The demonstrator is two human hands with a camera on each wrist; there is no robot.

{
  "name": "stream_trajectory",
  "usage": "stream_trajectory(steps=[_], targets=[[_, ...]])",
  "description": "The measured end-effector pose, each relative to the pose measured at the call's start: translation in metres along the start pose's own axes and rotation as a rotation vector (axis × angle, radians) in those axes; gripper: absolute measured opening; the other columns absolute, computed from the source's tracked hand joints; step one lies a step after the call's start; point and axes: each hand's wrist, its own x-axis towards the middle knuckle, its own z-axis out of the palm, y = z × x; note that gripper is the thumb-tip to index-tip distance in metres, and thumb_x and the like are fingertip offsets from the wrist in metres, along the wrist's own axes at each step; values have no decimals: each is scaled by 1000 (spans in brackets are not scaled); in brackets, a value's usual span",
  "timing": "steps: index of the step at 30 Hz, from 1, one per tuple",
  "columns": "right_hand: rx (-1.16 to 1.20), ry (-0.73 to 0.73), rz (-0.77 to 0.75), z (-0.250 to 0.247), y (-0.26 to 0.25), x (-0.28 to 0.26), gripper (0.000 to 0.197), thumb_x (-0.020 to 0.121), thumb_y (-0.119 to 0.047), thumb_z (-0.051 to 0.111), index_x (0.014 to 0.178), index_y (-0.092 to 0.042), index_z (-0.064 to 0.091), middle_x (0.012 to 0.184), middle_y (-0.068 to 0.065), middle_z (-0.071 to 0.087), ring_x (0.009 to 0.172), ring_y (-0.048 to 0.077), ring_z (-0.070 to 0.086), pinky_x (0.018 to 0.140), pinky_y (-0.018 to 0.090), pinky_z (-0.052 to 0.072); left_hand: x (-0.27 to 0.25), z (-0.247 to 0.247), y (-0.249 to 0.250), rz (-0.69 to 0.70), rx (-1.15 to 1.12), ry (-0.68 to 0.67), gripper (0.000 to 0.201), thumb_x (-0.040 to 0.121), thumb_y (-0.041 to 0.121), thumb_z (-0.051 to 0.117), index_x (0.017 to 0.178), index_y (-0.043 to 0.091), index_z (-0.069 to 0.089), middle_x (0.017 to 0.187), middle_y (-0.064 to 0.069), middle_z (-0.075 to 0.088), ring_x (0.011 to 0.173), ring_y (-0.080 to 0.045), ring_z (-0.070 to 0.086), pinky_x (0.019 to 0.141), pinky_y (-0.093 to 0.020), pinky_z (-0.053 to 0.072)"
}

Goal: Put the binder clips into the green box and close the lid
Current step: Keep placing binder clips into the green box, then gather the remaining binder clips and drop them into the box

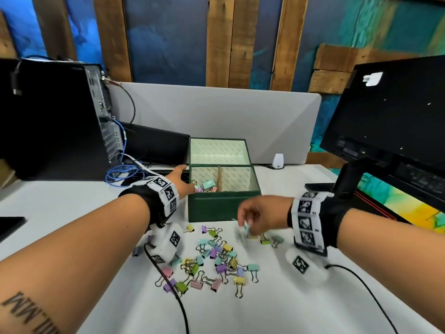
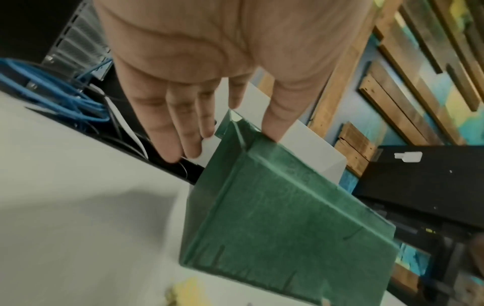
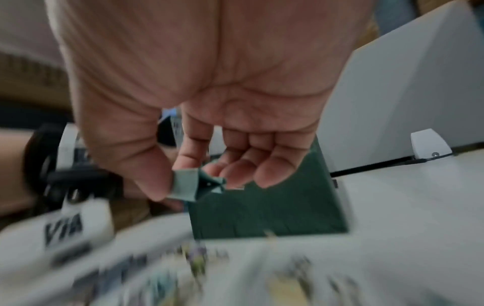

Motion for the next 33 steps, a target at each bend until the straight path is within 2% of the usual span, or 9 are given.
stream_trajectory(steps=[3,9,13,17,19,21,26,29,33], targets=[[180,168,-32,-29,-18,11,19,81,-11,66,80,-29,58,75,-10,60,72,9,59,85,30,54,0,6,2,-39,-176,-30,66,90,9,56,146,26,26,100,-12,62,76,-25,61,63,-37,54],[317,389,-61,-61,-45,47,18,79,-7,67,77,-23,60,69,-3,60,64,14,58,78,32,55,-2,10,3,-83,-278,-32,57,91,2,52,140,22,34,129,-16,53,89,-33,60,38,-29,54],[249,372,-41,-55,-54,62,31,81,-9,68,110,-19,61,91,-3,61,80,13,59,83,25,49,-7,8,0,-64,-253,-43,56,91,4,51,141,22,32,128,-19,53,86,-30,58,31,-22,49],[93,256,-55,-40,-51,64,47,85,0,59,127,-22,54,131,-1,55,113,14,52,95,23,39,-10,8,-9,-33,-241,-54,56,93,14,52,143,25,29,106,-14,62,77,-26,62,48,-30,57],[77,279,-68,-35,-46,58,37,86,-2,57,114,-26,61,123,-3,57,105,10,52,97,24,39,-14,6,-14,-13,-147,-48,56,93,24,53,144,25,29,114,-14,63,95,-30,64,77,-42,58],[40,296,-65,-31,-40,48,30,86,-5,56,99,-32,61,108,-11,59,96,8,54,90,23,43,-18,-2,-21,4,71,-3,58,93,35,51,145,23,29,136,-15,53,118,-32,56,96,-35,48],[-164,184,-50,-13,-32,22,24,86,-11,53,98,-30,65,84,-20,56,79,2,53,80,22,44,-37,-26,-52,-52,454,-81,67,82,42,60,141,25,35,145,-9,43,128,-27,47,103,-31,38],[-283,38,-39,2,-38,18,28,88,-17,53,113,-27,63,111,-8,64,92,8,56,89,23,44,-55,-37,-64,-105,615,-135,72,76,50,64,140,29,37,146,-4,41,131,-24,43,105,-30,36],[-389,-91,-46,20,-51,32,43,92,-33,52,134,-24,48,137,-2,52,122,17,50,97,24,36,-73,-41,-75,-170,732,-232,70,74,45,68,137,30,41,140,1,48,123,-19,50,97,-24,41]])
